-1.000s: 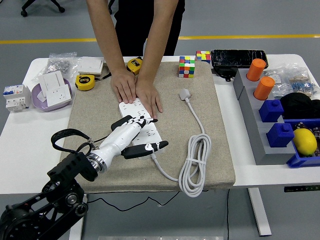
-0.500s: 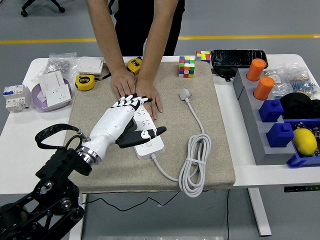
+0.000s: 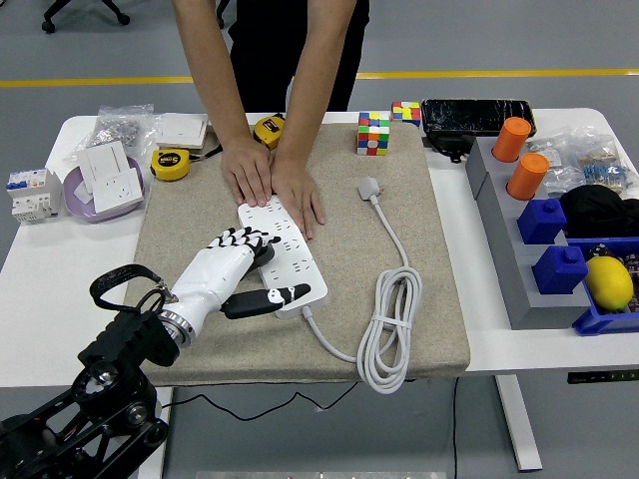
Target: Pick up the plug,place it near the board,insert it into the board,press the button
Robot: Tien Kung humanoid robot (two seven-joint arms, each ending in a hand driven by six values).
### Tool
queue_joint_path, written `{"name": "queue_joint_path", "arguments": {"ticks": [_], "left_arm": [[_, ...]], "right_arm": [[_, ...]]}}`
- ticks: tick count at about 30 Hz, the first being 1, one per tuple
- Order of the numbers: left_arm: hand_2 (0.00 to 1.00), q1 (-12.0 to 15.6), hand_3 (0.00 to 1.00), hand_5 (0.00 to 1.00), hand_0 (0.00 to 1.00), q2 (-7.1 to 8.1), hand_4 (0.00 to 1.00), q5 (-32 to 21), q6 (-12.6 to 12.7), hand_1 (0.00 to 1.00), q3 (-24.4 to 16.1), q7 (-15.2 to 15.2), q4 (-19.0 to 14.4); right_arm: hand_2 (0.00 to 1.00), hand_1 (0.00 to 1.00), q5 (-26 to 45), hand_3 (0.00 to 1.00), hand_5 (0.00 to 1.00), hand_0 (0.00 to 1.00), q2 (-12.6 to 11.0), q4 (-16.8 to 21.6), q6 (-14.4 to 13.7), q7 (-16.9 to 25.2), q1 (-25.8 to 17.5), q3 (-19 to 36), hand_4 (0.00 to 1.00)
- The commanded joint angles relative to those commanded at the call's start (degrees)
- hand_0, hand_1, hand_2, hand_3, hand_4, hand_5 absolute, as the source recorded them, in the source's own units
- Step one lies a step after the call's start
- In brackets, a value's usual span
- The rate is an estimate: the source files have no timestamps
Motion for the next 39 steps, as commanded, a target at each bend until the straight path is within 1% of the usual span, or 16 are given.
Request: {"name": "queue_joint_path", "arguments": {"ticks": [3,10,19,30,39], "left_arm": [[0.992,-0.48,0.943,0.998,0.998,-0.05,0.998,0.05,-0.07,0.998,0.40,-0.26,1.25],[0.991,-0.84,0.943,0.998,0.998,-0.19,0.998,0.15,-0.49,0.998,1.21,-0.20,2.60],[0.995,-0.85,0.948,0.998,0.998,-0.25,0.998,0.11,-0.71,0.998,1.60,-0.25,3.09],[0.995,-1.84,0.948,0.998,0.998,-1.09,0.998,0.12,-1.17,0.998,2.57,-0.65,4.12],[0.995,-2.57,0.947,0.998,0.998,-1.50,0.998,0.42,-0.99,0.998,2.22,-0.84,4.33]], "right_arm": [[0.719,0.730,-0.26,0.726,0.684,0.878,-0.03,0.00,0.04,-0.07,-0.11,0.14,0.998],[0.720,0.730,0.00,0.726,0.683,0.878,-0.02,0.00,0.01,0.01,-0.01,-0.17,0.998],[0.720,0.730,0.14,0.726,0.684,0.877,-0.02,0.00,0.02,0.02,-0.09,-0.46,0.998],[0.720,0.730,-0.02,0.726,0.683,0.877,-0.03,0.00,0.05,0.00,-0.04,-0.15,0.998],[0.720,0.730,0.05,0.726,0.683,0.877,-0.01,0.00,0.00,0.03,0.11,-0.06,0.998]]}}
